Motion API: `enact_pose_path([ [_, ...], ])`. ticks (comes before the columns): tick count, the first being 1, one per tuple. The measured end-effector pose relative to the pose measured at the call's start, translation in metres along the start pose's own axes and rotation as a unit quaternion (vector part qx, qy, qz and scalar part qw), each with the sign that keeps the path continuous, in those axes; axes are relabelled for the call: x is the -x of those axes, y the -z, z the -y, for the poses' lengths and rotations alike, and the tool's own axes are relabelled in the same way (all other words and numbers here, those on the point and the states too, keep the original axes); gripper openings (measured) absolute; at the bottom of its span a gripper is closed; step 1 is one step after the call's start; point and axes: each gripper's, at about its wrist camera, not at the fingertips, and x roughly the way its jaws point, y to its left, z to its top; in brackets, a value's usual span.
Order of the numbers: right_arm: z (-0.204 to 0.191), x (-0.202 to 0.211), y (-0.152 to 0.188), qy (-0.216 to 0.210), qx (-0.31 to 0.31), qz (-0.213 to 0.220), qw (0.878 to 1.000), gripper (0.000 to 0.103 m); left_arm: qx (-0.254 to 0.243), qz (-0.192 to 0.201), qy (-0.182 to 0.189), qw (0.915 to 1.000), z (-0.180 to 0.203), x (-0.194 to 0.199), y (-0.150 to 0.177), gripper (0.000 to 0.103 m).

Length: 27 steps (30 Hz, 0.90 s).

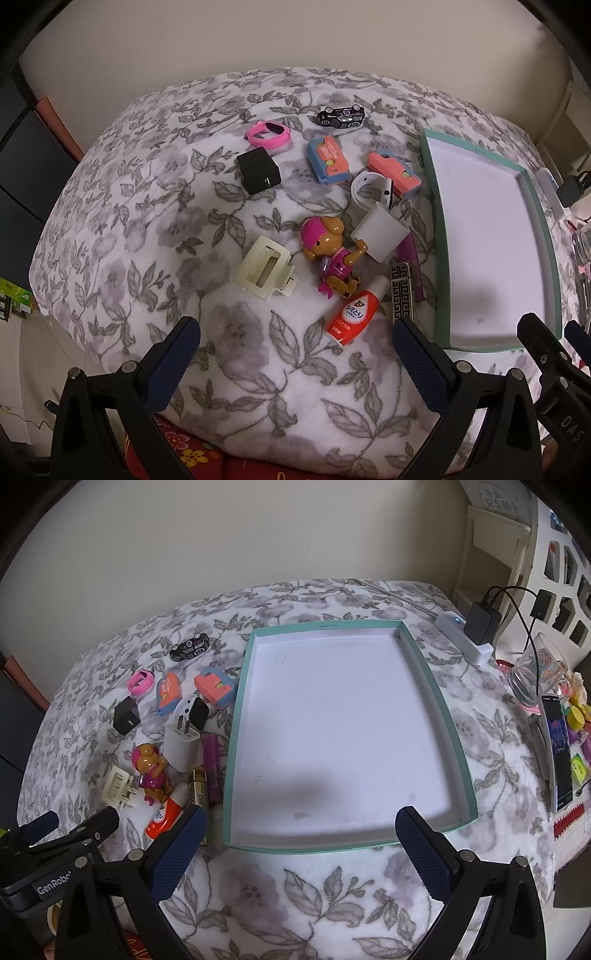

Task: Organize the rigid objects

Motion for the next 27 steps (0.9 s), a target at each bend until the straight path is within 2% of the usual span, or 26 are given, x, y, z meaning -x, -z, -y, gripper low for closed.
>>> enact_pose_path([
  [27, -0.0012, -0.0024, 0.0005, 0.001, 0.001, -0.003, 1.0, 0.103, -0.005, -0.001, 0.0, 1.0, 0.0019, -0.0012, 0.001, 0.103],
])
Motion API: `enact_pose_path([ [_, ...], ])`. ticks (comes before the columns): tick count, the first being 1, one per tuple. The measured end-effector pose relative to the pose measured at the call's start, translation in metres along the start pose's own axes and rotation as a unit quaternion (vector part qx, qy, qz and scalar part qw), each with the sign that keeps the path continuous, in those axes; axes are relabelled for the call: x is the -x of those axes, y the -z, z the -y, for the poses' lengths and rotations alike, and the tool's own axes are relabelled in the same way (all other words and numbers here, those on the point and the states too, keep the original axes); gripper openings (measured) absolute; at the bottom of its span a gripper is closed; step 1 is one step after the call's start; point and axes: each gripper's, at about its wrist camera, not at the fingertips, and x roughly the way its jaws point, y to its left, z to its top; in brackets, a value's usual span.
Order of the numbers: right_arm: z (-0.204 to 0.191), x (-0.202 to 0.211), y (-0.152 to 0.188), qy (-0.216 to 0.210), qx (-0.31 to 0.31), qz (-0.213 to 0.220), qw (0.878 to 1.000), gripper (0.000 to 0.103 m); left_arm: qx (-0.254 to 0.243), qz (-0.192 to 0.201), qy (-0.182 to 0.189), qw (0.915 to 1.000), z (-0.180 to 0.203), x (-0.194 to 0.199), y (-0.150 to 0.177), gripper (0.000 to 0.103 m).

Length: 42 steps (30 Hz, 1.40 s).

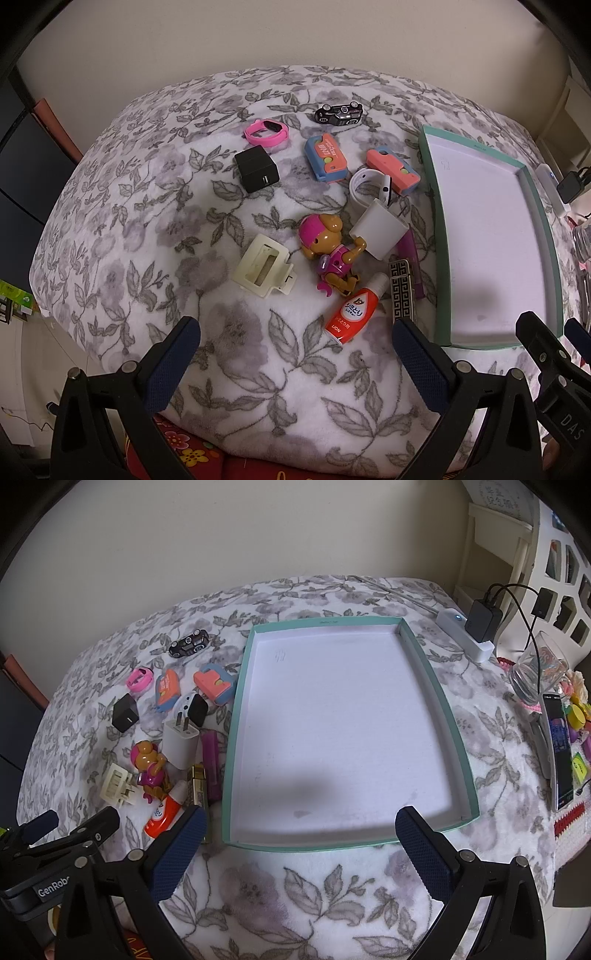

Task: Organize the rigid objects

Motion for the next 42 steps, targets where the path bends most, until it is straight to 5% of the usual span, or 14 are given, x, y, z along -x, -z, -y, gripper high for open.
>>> enact_pose_path([
  [8, -0.004, -0.003, 0.001, 0.0, 0.003, -0.003, 1.0, 0.103, 0.002, -0.006, 0.0, 1.0, -0.003, -0.002, 0.0, 0.103],
  [17, -0.036, -0.038, 0.0, -0.021, 0.054, -0.036, 0.998, 0.102, 0.059, -0.069, -0.024, 0.9956, -0.028, -0.045, -0.017, 0.103],
  [25, -0.077, -0.047, 0.0, -0.048, 0.124, -0.038, 0.99, 0.083, 0.13, -0.108, -0.002, 0.9856, -0.056, -0.071, -0.02, 0.103],
  [31, -0.095, -0.054, 0.001, -0.066, 0.147, -0.047, 0.986, 0.063, 0.168, -0.099, 0.01, 0.9807, -0.078, -0.077, -0.023, 0.103],
  [33, -0.099, -0.057, 0.001, -0.069, 0.151, -0.05, 0.985, 0.053, 0.176, -0.101, 0.015, 0.9791, -0.084, -0.081, -0.024, 0.103],
  [42, -0.102, -0.074, 0.004, -0.069, 0.15, -0.081, 0.983, 0.04, 0.168, -0.09, 0.022, 0.9815, -0.082, -0.098, -0.042, 0.102],
])
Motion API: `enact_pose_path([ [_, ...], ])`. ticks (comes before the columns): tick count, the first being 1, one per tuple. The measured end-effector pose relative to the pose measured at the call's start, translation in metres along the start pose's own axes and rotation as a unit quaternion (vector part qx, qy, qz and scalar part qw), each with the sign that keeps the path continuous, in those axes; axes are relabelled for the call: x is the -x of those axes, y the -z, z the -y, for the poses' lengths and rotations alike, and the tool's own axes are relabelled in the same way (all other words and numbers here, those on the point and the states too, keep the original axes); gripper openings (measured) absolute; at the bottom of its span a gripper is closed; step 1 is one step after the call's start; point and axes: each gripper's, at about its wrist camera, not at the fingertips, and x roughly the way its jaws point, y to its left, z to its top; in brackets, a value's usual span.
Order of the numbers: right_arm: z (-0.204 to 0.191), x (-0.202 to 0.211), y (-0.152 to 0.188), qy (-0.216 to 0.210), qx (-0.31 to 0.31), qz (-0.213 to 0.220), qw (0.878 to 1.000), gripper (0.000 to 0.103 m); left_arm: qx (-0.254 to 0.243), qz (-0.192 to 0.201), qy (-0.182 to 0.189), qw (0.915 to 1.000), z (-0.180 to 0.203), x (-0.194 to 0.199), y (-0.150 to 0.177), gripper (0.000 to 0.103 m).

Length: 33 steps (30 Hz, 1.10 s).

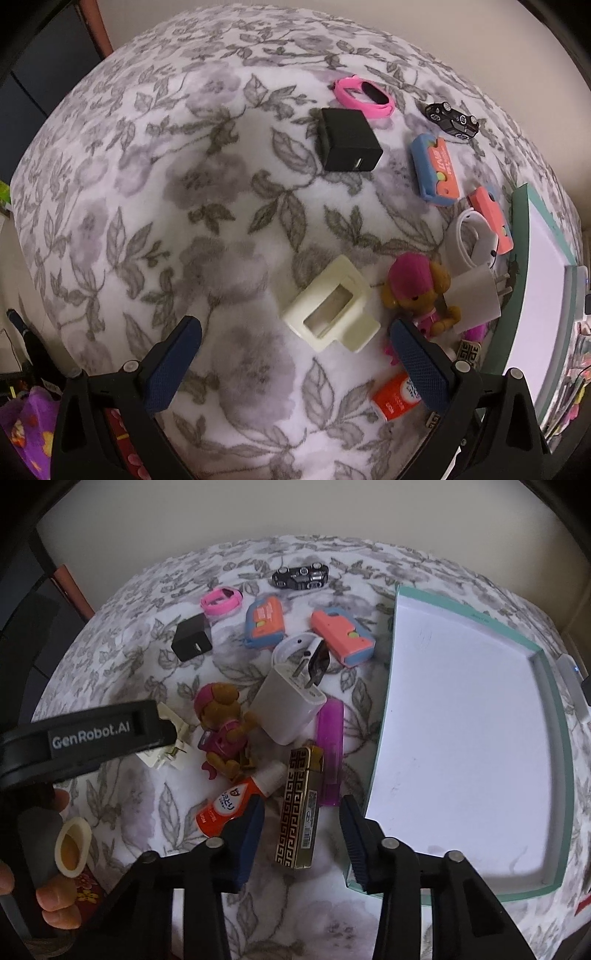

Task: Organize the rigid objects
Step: 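Grasp the cream claw clip with the left tool while the right tool grasps the gold-black bar, then carry the claw clip and bar into the tray while both tools open to release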

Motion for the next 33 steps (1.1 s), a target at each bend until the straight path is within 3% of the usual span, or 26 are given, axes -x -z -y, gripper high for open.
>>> enact_pose_path([
  [4, -0.001, -0.008, 0.002, 0.004, 0.002, -0.013, 1.0, 0.04, -0.016, 0.011, -0.002, 0.9998, 0.01, -0.005, -0.012, 0.092],
  [6, -0.001, -0.011, 0.002, 0.004, 0.004, -0.018, 1.0, 0.03, -0.024, 0.013, -0.003, 0.9996, 0.019, -0.008, -0.013, 0.089],
  [9, -0.002, -0.018, 0.003, 0.005, 0.009, -0.031, 0.999, 0.028, -0.033, 0.015, -0.008, 0.9993, 0.027, -0.011, -0.014, 0.081],
  [12, -0.003, -0.024, 0.003, 0.005, 0.01, -0.038, 0.999, 0.028, -0.042, 0.013, -0.016, 0.9989, 0.037, -0.021, -0.022, 0.08],
  [15, -0.005, -0.026, 0.003, 0.014, 0.017, -0.039, 0.999, 0.026, -0.047, 0.008, -0.016, 0.9987, 0.044, -0.032, -0.031, 0.067],
  [21, -0.011, -0.032, 0.001, 0.021, 0.028, -0.036, 0.999, 0.026, -0.048, -0.011, -0.013, 0.9987, 0.056, -0.052, -0.047, 0.06],
  [25, -0.016, -0.032, 0.002, 0.029, 0.034, -0.035, 0.998, 0.025, -0.056, -0.01, -0.012, 0.9983, 0.056, -0.049, -0.045, 0.043],
  [29, -0.014, -0.029, 0.006, 0.027, 0.024, -0.034, 0.999, 0.016, -0.068, -0.012, -0.017, 0.9975, 0.061, -0.05, -0.045, 0.042],
  [33, -0.007, -0.024, 0.005, 0.018, 0.01, -0.031, 0.999, 0.016, -0.06, -0.01, -0.01, 0.9981, 0.056, -0.044, -0.041, 0.041],
])
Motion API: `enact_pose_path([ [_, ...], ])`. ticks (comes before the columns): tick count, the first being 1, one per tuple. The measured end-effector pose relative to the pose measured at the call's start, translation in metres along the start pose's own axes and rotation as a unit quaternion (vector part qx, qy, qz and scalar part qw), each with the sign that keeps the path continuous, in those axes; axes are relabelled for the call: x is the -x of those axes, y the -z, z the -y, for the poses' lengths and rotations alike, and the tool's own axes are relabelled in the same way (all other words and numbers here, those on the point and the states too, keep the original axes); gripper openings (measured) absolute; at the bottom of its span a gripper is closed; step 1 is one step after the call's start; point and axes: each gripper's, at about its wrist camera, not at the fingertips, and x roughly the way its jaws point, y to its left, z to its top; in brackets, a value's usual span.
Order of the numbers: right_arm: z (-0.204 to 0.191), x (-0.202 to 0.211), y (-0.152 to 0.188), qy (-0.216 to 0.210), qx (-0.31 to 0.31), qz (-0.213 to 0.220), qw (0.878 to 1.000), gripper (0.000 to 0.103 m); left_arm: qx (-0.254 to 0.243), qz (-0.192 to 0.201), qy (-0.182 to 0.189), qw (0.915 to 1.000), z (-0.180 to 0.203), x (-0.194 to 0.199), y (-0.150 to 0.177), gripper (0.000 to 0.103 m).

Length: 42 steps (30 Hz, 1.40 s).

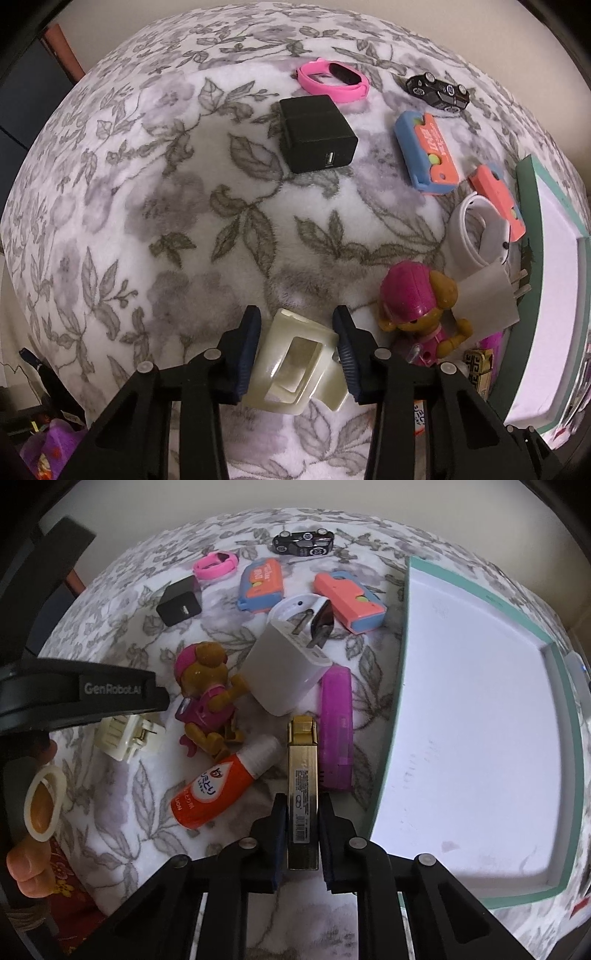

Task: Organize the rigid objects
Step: 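Carry the claw clip and bar into the tray while both tools open to release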

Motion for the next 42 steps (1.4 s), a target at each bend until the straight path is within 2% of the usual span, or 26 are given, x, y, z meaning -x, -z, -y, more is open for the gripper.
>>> enact_pose_path([
  [9, 0.012, 0.021, -0.005, -0.019, -0.019, 0.027, 0.999, 0.016, 0.009, 0.031, 0.016, 0.9994, -0.013, 0.032, -0.002, 0.04],
  [17, 0.019, 0.044, -0.007, -0.031, -0.032, 0.064, 0.997, 0.016, 0.015, 0.073, 0.059, 0.9955, -0.023, 0.064, 0.0, 0.04],
  [26, 0.039, 0.06, -0.007, -0.045, -0.062, 0.085, 0.993, 0.016, -0.026, 0.13, 0.077, 0.9882, 0.007, 0.094, 0.013, 0.04],
  [36, 0.062, 0.073, -0.009, -0.052, -0.093, 0.101, 0.989, 0.016, -0.06, 0.133, 0.085, 0.9856, 0.029, 0.098, 0.02, 0.04],
  [42, 0.109, 0.076, -0.006, -0.032, -0.138, 0.1, 0.985, 0.016, -0.102, 0.122, 0.109, 0.9813, 0.068, 0.102, 0.031, 0.04],
])
